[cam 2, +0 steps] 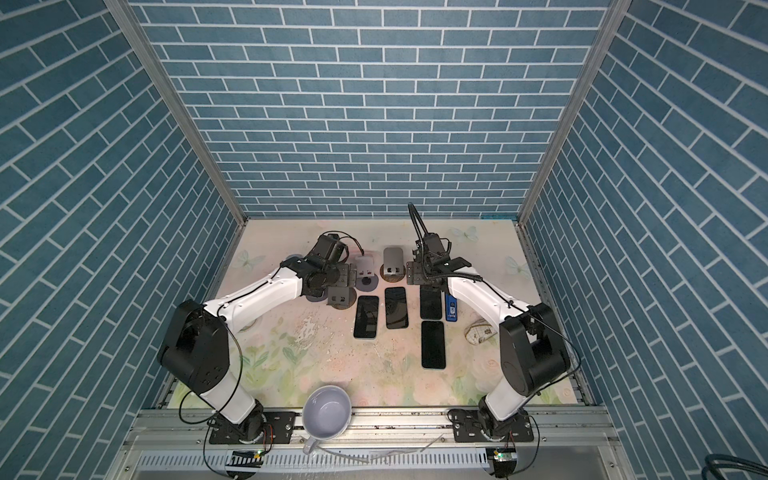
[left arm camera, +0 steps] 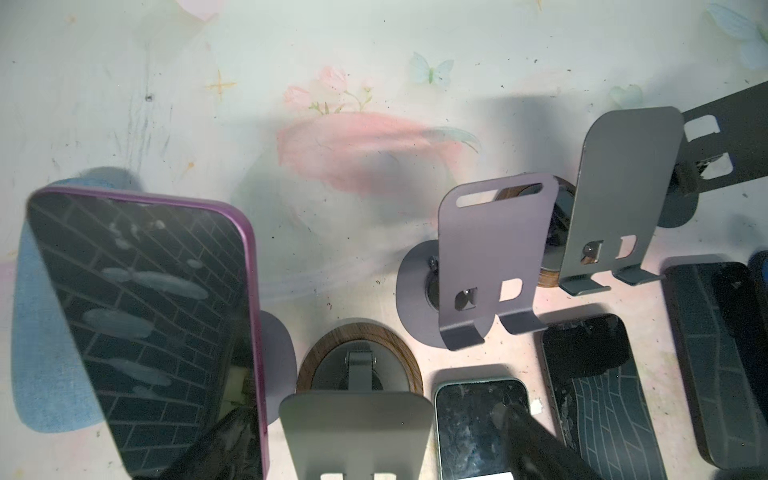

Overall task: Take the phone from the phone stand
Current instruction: 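Close the left gripper on the top edge of the purple-edged phone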

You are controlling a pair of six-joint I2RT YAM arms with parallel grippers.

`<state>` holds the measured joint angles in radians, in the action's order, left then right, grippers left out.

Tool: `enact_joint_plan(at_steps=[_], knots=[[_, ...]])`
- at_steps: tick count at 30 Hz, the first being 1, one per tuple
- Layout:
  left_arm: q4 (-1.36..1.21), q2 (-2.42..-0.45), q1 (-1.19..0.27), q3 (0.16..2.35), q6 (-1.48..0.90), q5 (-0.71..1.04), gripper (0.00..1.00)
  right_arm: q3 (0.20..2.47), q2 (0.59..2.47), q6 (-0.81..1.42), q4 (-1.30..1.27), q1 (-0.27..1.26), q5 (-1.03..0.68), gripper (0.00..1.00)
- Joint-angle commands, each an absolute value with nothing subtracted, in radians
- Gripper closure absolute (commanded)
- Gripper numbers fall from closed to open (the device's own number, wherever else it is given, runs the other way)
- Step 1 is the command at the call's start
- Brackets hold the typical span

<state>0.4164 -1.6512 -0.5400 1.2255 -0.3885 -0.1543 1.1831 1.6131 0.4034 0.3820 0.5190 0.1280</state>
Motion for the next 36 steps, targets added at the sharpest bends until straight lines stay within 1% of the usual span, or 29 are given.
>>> enact_joint_plan(at_steps=[1,5,8,16,20,27,36], knots=[[0.390,-1.601,-0.538,1.196,-0.355,-0.187,0.04,1.166,1.580,0.399,0.389,0.522,0.143,0.12],[0.369,-1.564,-0.534,1.166,-0.336,-0.219,0.00,1.170,1.580,0.399,0.391,0.523,0.143,0.12],[0.356,-1.545,-0.517,1.147,-0.331,-0.219,0.00,1.175,1.581,0.399,0.393,0.522,0.142,0.12],[0.280,-1.520,-0.428,1.080,-0.324,-0.167,0.00,1.198,1.600,0.394,0.406,0.523,0.137,0.12],[0.221,-1.518,-0.371,1.044,-0.299,-0.114,0.00,1.214,1.613,0.393,0.415,0.523,0.137,0.12],[0.162,-1.534,-0.321,1.030,-0.233,-0.036,0.00,1.239,1.636,0.391,0.425,0.524,0.142,0.12],[0.177,-1.603,-0.296,1.067,-0.196,-0.048,0.00,1.254,1.658,0.394,0.426,0.523,0.143,0.12]])
